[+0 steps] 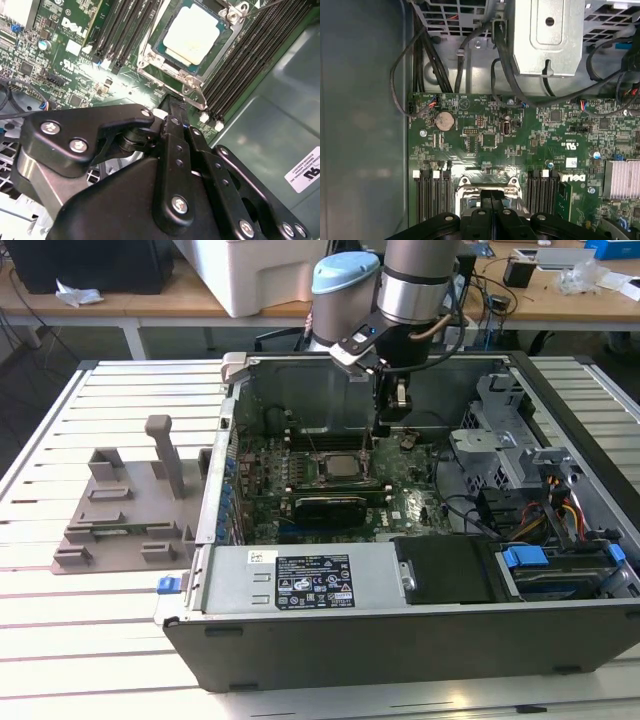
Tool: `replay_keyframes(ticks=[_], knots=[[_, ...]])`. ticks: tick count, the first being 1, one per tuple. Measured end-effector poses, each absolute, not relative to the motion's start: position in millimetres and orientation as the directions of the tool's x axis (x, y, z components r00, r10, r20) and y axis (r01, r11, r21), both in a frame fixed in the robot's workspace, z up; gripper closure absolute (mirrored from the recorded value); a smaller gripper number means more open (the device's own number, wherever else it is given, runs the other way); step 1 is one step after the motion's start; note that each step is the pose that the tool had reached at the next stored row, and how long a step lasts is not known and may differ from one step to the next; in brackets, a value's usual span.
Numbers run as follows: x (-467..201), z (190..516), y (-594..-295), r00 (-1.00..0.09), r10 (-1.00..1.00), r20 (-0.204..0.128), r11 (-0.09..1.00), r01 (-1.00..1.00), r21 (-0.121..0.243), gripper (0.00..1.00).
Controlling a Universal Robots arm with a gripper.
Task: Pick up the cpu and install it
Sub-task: 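Close the cpu cover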
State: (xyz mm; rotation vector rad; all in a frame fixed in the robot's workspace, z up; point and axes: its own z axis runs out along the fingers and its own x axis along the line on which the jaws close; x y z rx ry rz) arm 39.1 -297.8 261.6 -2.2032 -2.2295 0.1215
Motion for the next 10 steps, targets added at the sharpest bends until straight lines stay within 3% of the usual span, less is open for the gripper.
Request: replay_keyframes(ticks=[10], knots=[[24.6,260.7,-297.7,-0.013,0.999,-0.051,0.010,0.998,-0.058,0.89]])
